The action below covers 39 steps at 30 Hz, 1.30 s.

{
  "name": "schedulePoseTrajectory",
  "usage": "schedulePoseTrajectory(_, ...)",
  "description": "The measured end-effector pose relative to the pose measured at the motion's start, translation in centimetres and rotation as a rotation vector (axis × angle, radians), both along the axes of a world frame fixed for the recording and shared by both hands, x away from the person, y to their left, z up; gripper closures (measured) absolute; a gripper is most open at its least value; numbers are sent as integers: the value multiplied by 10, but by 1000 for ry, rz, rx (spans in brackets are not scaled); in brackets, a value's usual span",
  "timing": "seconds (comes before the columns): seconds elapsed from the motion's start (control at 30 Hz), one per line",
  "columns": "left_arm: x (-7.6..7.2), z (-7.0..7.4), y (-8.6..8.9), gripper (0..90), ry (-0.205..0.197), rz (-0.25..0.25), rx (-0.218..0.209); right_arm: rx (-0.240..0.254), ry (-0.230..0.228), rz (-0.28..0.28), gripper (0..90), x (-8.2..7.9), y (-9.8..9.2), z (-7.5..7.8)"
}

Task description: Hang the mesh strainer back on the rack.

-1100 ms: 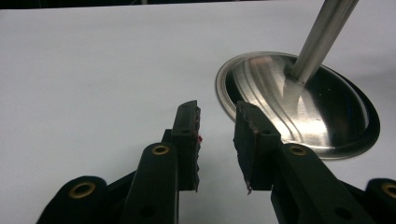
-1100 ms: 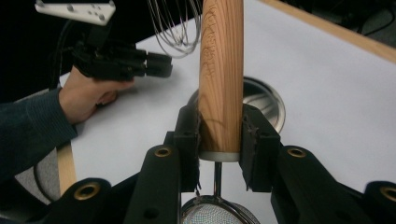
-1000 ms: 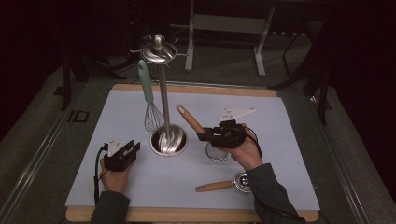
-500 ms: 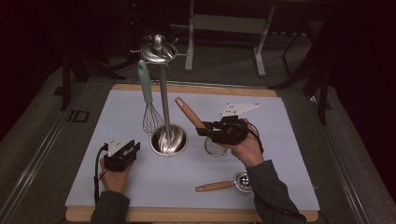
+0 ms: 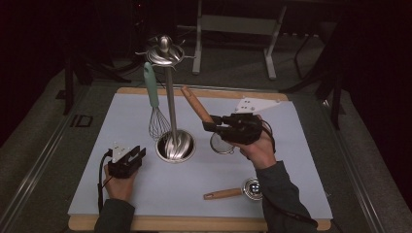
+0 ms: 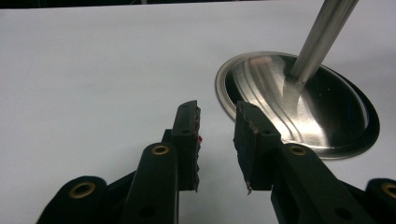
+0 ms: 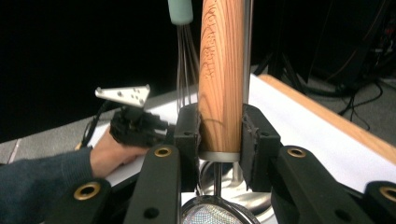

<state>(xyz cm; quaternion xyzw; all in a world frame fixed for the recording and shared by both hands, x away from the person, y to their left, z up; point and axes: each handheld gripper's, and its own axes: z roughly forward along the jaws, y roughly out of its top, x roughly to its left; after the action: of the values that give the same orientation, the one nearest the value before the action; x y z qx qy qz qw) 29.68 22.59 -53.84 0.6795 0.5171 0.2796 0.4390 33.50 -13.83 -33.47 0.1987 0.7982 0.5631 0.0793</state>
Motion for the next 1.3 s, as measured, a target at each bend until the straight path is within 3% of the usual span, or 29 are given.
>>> schedulePoseTrajectory(0.23, 0, 0, 0, 704, -1, 0, 0, 82, -44, 3, 711, -3, 1, 22)
schedulePoseTrajectory(0.47, 0, 0, 0, 704, 1, -1, -2, 113, -95, 12, 711, -7, 5, 40)
schedulePoseTrajectory(0.63, 0, 0, 0, 703, 1, -1, -1, 135, -100, 31, 711, -8, 11, 48)
schedulePoseTrajectory(0.8, 0, 0, 0, 702, 2, -2, -1, 103, -118, 23, 711, -5, 23, 45)
schedulePoseTrajectory(1.03, 0, 0, 1, 702, 3, -2, -4, 74, -75, 0, 712, 9, 34, 35)
schedulePoseTrajectory(1.3, 0, 0, 1, 702, 2, -3, -5, -4, -78, -7, 706, 20, 51, 30)
